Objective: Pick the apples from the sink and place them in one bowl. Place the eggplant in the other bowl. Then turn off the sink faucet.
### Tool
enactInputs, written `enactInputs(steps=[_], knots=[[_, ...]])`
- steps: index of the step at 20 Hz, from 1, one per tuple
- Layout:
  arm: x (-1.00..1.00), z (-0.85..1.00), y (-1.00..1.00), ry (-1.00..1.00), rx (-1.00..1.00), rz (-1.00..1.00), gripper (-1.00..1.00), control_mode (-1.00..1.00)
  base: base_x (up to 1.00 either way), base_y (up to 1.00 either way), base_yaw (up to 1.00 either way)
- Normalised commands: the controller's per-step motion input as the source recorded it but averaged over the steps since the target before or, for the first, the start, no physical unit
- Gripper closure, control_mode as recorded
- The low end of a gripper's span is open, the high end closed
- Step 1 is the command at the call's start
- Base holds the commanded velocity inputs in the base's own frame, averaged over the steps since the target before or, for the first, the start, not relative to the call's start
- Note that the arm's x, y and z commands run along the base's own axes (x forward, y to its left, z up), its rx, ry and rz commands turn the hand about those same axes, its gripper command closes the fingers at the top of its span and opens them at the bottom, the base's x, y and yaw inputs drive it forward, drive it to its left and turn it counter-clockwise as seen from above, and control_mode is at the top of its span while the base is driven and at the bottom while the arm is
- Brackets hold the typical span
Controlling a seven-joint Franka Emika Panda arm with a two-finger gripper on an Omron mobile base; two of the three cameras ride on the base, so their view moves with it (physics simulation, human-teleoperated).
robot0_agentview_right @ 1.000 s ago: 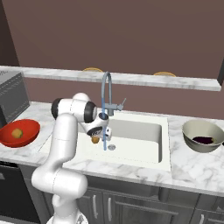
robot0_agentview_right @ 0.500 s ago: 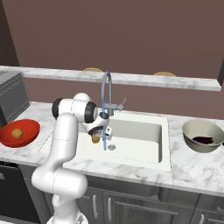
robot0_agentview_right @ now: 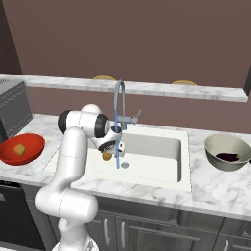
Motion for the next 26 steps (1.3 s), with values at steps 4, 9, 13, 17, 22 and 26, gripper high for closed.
enactInputs(steps=[4,9,13,17,22,26], knots=[[0.0,-0.02,0.06,0.02,0.0,-0.01,-1.0,-1.0,0.0,0.0,0.0],[-0.01,-0.01,0.04,0.01,0.0,-0.01,-1.0,-1.0,0.0,0.0,0.0],[-0.07,0.0,0.03,0.0,0.0,-0.02,-1.0,-1.0,0.0,0.0,0.0],[-0.2,0.0,0.02,0.0,0.0,-0.02,-1.0,-1.0,0.0,0.0,0.0],[-0.25,0.0,0.01,0.0,0.0,-0.03,-1.0,-1.0,0.0,0.0,0.0],[-0.25,0.0,0.03,0.0,0.0,-0.03,-1.0,-1.0,0.0,0.0,0.0]])
